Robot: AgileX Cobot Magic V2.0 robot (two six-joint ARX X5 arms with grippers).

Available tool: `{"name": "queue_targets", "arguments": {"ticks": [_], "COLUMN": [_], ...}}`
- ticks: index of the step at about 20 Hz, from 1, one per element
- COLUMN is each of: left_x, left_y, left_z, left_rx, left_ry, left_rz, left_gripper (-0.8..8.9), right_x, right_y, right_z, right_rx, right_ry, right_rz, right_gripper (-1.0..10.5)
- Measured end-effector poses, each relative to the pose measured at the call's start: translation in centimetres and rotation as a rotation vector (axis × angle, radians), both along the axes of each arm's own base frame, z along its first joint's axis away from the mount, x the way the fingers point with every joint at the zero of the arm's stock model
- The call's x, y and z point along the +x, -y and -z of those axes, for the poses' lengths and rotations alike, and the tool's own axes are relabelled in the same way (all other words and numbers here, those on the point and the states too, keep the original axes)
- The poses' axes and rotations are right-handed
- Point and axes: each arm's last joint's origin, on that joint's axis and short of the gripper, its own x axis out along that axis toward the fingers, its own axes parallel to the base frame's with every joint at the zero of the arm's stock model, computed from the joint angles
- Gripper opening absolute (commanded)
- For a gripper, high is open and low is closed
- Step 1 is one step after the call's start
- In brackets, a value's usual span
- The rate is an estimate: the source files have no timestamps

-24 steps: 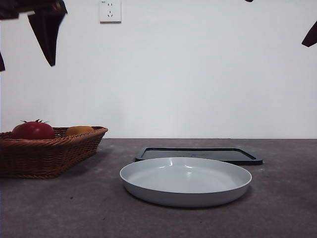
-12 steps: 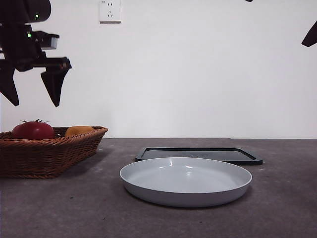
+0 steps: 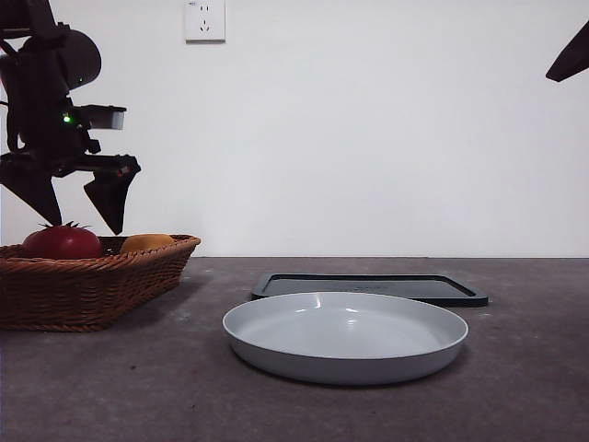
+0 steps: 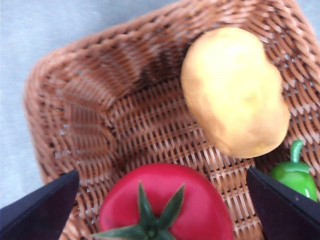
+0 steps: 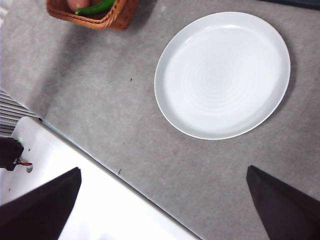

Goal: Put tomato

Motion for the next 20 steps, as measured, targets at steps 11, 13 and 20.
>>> {"name": "queue_targets", "arguments": {"ticks": [11, 13, 20], "left_x": [1.1, 1.0, 1.2], "left_y": [0.0, 0.0, 0.3], "left_z": [4.5, 4.5, -1.6], "left_rx": [-0.016, -0.015, -0.042], "left_ry": [-0.139, -0.149, -0.204], "left_rz": [0.008, 0.005, -0.050], "left_gripper": [4.74, 3.41, 3.28], "right_x": [0.0, 0.0, 0.0], "right_y": [0.0, 0.0, 0.0], "right_z": [0.0, 0.0, 0.0], "right_rx": [0.007, 0.009, 0.010], "right_ry": [-0.019, -0.022, -0.024], "right_rz": [0.018, 0.021, 0.024], "right_gripper": [5.5, 5.5, 5.5]}}
